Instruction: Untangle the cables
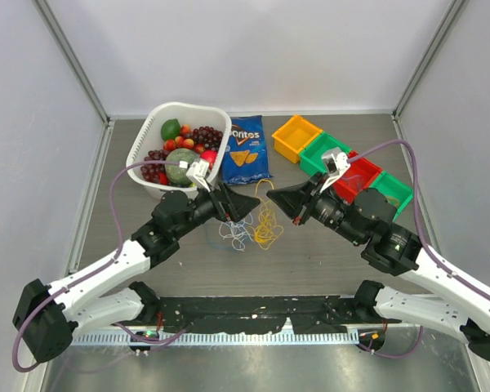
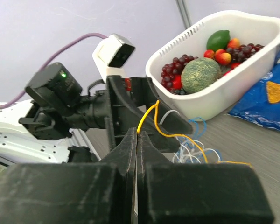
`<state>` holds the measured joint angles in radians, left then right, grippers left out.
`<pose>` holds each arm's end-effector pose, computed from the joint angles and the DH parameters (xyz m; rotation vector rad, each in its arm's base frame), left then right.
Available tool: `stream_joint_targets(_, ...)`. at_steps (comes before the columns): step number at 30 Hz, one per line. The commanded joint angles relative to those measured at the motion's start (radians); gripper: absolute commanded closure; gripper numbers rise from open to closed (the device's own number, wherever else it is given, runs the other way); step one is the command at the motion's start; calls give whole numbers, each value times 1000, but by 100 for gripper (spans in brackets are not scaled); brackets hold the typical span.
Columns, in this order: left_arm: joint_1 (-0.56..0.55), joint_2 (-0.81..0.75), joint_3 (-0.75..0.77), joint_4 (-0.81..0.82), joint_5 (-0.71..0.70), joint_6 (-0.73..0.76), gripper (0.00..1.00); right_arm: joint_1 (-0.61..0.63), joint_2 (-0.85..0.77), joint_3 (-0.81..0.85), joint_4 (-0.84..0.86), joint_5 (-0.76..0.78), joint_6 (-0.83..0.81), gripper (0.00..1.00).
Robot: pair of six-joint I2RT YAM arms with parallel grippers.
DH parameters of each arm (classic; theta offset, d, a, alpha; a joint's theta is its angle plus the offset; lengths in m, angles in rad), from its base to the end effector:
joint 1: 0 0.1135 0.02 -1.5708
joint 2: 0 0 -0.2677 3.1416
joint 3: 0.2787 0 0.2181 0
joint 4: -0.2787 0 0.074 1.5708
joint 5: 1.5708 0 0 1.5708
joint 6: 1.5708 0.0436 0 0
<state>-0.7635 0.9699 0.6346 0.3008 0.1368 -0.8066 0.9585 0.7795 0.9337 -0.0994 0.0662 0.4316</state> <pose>0.1429 -0.1450 0.3179 0.0790 1.7718 -1.2942 0.0856 0.1169 0.3996 -0.3652 1.5705 1.0492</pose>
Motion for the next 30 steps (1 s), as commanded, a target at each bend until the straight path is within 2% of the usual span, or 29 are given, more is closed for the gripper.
stream_joint_targets(1,-2,38,39,20,-88,-14,13,3,18,-6,135,-51,55,99)
stream_joint_targets(3,-3,73,40,24,-88,-23,14,3,29,-9,165,-94,78,99)
stream_joint_targets(8,-14,156,33,96,-42,-57,5,5,73,-12,242,-137,119,99)
stream_joint_targets(13,-17,185,-22,243,33,-104,0,5,87,-7,259,-128,124,99)
stream_joint_targets(16,-20,188,-49,291,46,-118,1,3,90,-7,263,-128,127,99)
stream_joint_targets(17,-19,188,-49,287,61,-118,6,5,90,-4,260,-121,121,99)
stream_joint_targets(19,-19,165,-50,223,49,-114,8,3,89,4,242,-100,110,99)
stream_joint_targets(22,-19,75,-47,2,-79,-74,9,5,75,17,192,-69,87,99)
stream_joint_targets(25,-14,-34,-68,-153,-193,23,3,5,53,20,172,-32,79,99)
stream_joint_targets(26,-11,-66,-76,-185,-209,39,0,3,52,20,167,-32,78,99)
stream_joint_targets(30,-11,-209,-96,-192,-157,87,1,5,61,17,155,-29,67,99)
